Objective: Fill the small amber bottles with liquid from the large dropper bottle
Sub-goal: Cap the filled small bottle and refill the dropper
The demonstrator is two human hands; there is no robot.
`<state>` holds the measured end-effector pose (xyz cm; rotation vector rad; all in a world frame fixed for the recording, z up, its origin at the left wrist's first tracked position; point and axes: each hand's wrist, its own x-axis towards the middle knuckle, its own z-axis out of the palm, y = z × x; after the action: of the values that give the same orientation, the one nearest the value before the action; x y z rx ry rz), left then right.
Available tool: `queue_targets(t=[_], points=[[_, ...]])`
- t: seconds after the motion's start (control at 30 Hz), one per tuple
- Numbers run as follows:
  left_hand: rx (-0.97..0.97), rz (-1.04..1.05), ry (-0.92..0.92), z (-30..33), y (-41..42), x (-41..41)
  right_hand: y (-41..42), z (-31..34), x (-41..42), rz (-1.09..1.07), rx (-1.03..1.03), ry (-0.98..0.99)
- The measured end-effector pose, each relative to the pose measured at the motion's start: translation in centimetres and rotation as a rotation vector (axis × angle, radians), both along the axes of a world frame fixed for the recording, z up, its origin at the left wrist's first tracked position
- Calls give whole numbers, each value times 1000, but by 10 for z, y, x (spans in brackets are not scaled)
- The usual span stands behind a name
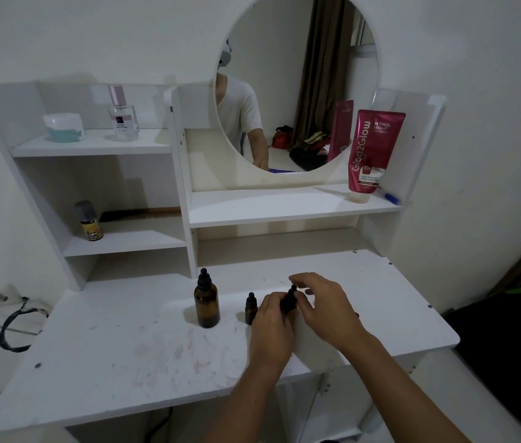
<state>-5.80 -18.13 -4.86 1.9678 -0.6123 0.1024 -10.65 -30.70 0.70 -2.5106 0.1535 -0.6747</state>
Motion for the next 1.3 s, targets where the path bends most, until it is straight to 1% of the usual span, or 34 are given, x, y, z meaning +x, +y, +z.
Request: queue_targets(t=[0.07, 0.17, 0.27, 0.33, 0.4, 0.5, 0.57, 0.63, 0.7, 1.07, 1.17, 1.3], points=[[6, 5, 5, 0, 0, 0, -1, -1, 1, -17, 2, 34], [-5, 6, 14, -1, 0, 0, -2, -1, 4, -69, -18, 10], [0, 1, -5, 0, 0, -1, -1, 1, 3, 7, 26, -21], [17, 5, -14, 0, 0, 0, 0, 3, 4, 33, 50, 19], [16, 7, -6, -1, -1, 2, 1, 2, 6, -21, 22, 47], [6, 4, 13, -2, 0, 1, 2, 3, 6, -125, -14, 36], [-10, -6, 14, -1, 0, 0, 0, 2, 5, -84, 18, 6], [-11, -9, -2, 0, 0, -1, -2, 2, 3, -1, 49, 44], [10, 2, 1, 1, 0, 0, -4, 1, 3, 39, 49, 87], [37, 19, 5, 3, -1, -3, 17, -12, 5, -111, 84, -12], [36, 4, 2, 5, 2, -5, 17, -11, 5, -121, 88, 6], [27, 4, 47, 6, 9, -14, 22, -6, -3, -137, 78, 25]])
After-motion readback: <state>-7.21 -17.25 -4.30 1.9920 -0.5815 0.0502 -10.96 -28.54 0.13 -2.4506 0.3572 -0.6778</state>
